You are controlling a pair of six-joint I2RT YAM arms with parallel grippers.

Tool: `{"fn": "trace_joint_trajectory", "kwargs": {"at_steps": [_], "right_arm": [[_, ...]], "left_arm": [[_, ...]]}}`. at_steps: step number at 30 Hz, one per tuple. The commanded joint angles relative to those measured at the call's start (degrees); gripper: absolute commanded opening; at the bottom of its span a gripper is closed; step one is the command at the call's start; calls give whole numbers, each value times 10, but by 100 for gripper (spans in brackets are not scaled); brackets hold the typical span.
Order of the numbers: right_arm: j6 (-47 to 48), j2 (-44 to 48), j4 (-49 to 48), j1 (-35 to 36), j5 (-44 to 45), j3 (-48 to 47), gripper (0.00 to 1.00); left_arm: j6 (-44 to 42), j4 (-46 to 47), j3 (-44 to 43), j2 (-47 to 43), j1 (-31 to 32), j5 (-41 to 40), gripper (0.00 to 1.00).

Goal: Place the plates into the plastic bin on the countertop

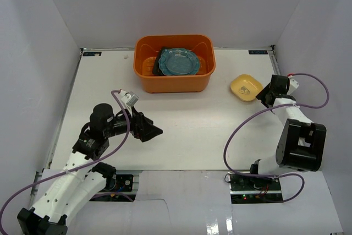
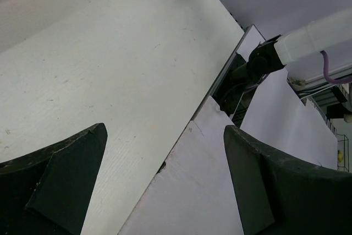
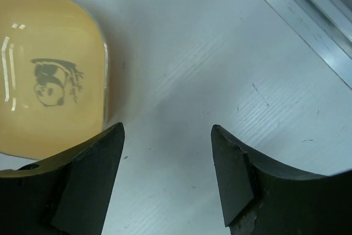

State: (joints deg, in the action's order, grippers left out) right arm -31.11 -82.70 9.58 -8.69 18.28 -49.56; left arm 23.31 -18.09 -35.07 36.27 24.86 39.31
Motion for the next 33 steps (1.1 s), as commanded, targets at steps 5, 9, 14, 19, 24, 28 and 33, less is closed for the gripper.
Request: {"fn": "trace_joint_trajectory", "kwargs": {"at_steps": [5,9,14,19,24,28,33], "right_arm": [[15,-59,-65,-7,-78,-17,73],[3,-84,-89,-7,-112,-12,72],[-4,-98,-124,-7,-101,-3,71],[-18,-139,-134,-7,-98,-19,32],[-28,-100,-162,-7,-95,-15,8],[-26,3,-191,3,-98,-4,8],[-5,86,-181,84,-117,-78,8]], "left_arm": [[-8,-6,2,-3,9,-7,98],[-7,-7,3,1,10,-9,98],[-7,-6,2,10,10,-5,98],[-8,-6,3,19,10,-7,98],[-8,-9,0,22,10,-15,98],[-9,-12,-2,24,11,-19,98],[-12,-18,-7,27,10,-36,98]]}}
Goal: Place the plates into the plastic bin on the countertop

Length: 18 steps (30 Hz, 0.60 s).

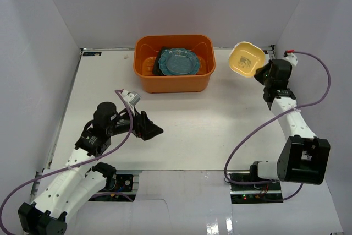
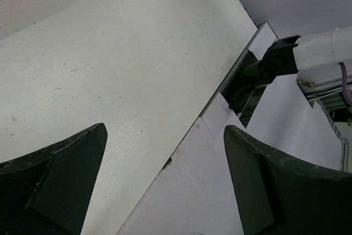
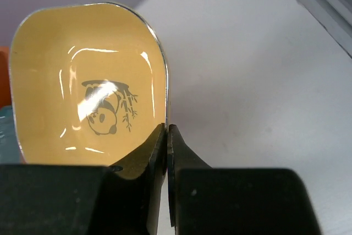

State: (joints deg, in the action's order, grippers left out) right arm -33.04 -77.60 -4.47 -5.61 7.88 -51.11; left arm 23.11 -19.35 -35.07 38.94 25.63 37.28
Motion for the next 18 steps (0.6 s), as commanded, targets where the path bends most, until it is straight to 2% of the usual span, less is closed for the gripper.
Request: {"fn": "trace_joint_trajectory", "kwargs": {"at_steps": [1,3,5,8,9,10,14,16,18], "right_arm": [[35,33,-32,85,-2,-86,8],[59,5,-6,157,8,-162,8],[75,-28,11,195,6,-216,8],[100,-107,40,257,21,-317,8],[108,-153,47,281,22,-376,8],[113,-179,93,291,25,-410,8],[148,-318,174,340,50,-555,8],[155,-354,201,347,47,-619,8],[149,-386,226,352,46,-639,8]], "left_arm": [[-11,-6,-9,0,2,-20,98],[-12,-11,-11,-4,2,-39,98],[-12,-14,-11,-8,2,-49,98],[-11,-17,-10,-18,1,-70,98],[-11,-18,-10,-18,2,-72,98],[-10,-18,-10,-18,1,-76,98],[-11,-20,-11,-12,2,-79,98],[-11,-20,-11,-11,0,-80,98],[-11,-20,-11,-11,0,-81,98]]}}
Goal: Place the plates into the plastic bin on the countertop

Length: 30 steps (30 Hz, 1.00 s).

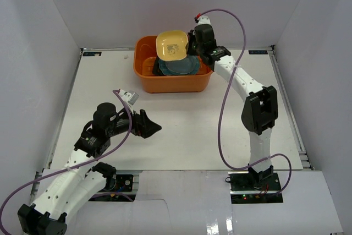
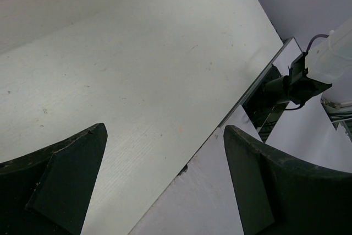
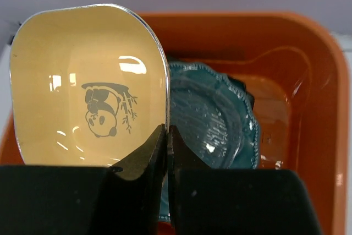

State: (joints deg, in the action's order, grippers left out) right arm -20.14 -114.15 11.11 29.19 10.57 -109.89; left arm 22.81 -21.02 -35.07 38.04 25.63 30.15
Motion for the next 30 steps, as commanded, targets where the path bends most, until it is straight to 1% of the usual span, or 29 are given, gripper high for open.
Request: {"fn": "trace_joint_trajectory", "kwargs": {"at_steps": [1,8,15,16,17,18,19,20,21,22,23,24,25,27,28,30], "right_arm": [[18,-24,70,7,20,-53,8],[-11,-16,43,14,47,19,8],[-39,-18,44,14,75,40,8],[-40,-17,41,14,74,43,11],[-42,-16,40,14,70,45,19],[-43,-16,40,14,66,45,31],[-43,-13,40,15,55,44,56],[-43,-11,39,14,49,43,65],[-40,-6,39,14,42,43,71],[-39,7,38,15,41,44,85],[-38,15,31,15,39,48,91],[-32,23,29,14,38,49,95],[-27,42,26,15,30,54,90],[-17,63,24,15,19,60,90],[-12,89,23,16,17,66,90],[-1,121,13,16,15,96,90]], "left_arm": [[-8,-3,-11,-1,-1,-10,98],[-8,-3,-11,6,-1,-9,98],[-7,-3,-11,13,-4,-14,98],[-7,-3,-11,14,-4,-16,98],[-7,-3,-11,15,-4,-18,98],[-7,-3,-11,14,-5,-20,98],[-6,-3,-11,14,-5,-26,98],[-6,-3,-11,13,-5,-29,98],[-7,-4,-12,12,-5,-34,98],[-7,-4,-13,12,-5,-39,98],[-7,-4,-15,9,-5,-49,98],[-7,-4,-15,9,-5,-54,98],[-5,-4,-17,9,-5,-59,98],[-1,-4,-20,9,-5,-76,98],[3,-3,-21,8,-5,-79,98],[7,-3,-32,12,-5,-93,98]]}}
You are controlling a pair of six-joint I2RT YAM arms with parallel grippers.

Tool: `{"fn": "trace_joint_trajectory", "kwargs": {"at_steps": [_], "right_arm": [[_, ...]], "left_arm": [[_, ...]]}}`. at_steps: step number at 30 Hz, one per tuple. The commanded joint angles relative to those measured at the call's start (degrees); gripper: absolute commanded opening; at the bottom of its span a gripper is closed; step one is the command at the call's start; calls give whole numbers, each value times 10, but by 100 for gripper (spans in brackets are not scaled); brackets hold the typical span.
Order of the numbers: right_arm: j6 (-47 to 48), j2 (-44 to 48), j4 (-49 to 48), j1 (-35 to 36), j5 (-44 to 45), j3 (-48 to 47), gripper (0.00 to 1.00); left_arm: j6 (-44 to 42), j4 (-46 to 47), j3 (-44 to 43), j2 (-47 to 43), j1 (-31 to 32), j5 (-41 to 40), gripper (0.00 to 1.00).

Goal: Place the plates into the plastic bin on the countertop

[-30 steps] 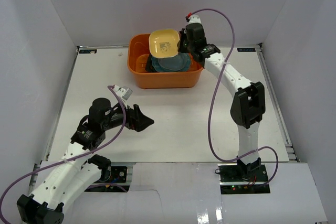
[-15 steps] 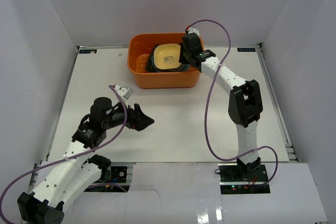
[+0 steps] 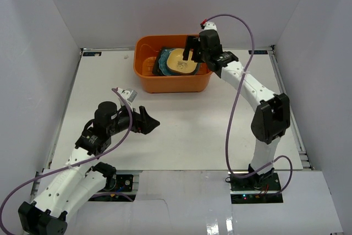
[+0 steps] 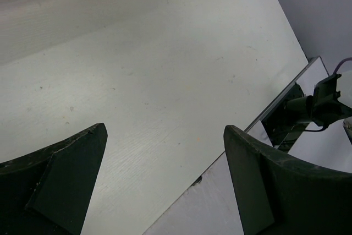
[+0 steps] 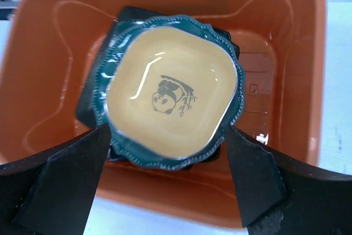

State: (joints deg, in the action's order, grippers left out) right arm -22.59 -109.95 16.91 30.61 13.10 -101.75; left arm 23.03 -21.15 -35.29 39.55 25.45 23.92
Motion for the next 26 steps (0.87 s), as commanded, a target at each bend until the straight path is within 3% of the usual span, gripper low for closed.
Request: {"fn": "trace_joint_trajectory", "kwargs": {"at_steps": [1,9,15,20,26], "right_arm": [[32,115,-50,2,-10,29,90],[40,357,-125,8,-55,294,90],[11,635,-162,9,-111,499,90],[-7,785,-94,9,-88,575,90],[7,875,-40,9,-62,578,90]], "left_arm": [[12,-1,-36,-1,-3,-35,98],[34,-1,-137,3,-3,-75,98],[37,-11,-196,-58,-3,-166,98],[47,-44,-196,-116,-3,-254,98],[75,-81,-187,-134,-3,-249,98]]}}
